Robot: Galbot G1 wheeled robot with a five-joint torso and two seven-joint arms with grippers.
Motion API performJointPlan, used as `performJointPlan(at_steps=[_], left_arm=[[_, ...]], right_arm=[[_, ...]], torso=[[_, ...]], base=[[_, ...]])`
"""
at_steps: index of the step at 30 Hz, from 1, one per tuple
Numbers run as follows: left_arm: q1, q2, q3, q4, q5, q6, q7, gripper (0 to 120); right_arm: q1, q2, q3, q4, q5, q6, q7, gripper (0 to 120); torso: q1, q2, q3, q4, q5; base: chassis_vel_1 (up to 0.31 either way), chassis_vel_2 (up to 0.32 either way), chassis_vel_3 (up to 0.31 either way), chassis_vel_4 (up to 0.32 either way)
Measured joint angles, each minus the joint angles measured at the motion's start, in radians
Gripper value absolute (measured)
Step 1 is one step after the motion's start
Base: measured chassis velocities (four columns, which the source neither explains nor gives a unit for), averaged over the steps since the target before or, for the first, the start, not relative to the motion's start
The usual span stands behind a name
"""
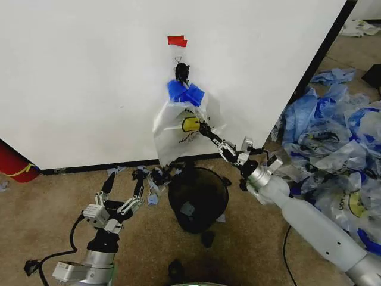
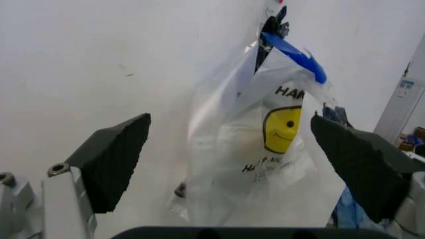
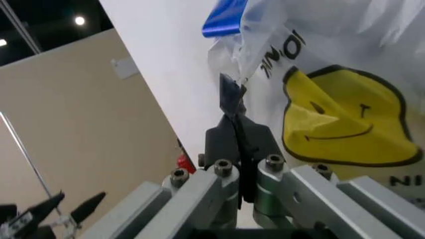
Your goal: Pick up the garbage bag from the wall and place it over the trash bin.
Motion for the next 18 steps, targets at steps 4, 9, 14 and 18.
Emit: performJointPlan(at_steps=[4,9,14,18], left_arm=[[0.001,-0.003,0.002,0.0,0.004,-0.002,0.0,94],[0.0,-0.002,0.003,0.0,0.005,-0.003,0.0,94],[0.001,0.004,0.001,-0.002,0.005,-0.005,0.0,94],[0.001,0.006,0.001,-0.004,0.004,-0.005,-0.001,94]], right_arm=[[-0.015,-0.007,0.001,-0.011,-0.031,0.004,-0.016,0],[-0.029,-0.006,-0.001,-0.013,-0.061,0.008,-0.023,0],[-0.034,-0.008,-0.001,-0.016,-0.079,0.011,-0.032,0],[-0.038,-0.016,0.004,-0.015,-0.091,0.011,-0.037,0]], torso=[[0.0,0.0,0.0,0.0,-0.0001],[0.0,0.0,0.0,0.0,-0.0002],[0.0,0.0,0.0,0.0,-0.0001],[0.0,0.0,0.0,0.0,-0.0001]], base=[[0.0,0.0,0.0,0.0],[0.0,0.0,0.0,0.0],[0.0,0.0,0.0,0.0],[0.0,0.0,0.0,0.0]])
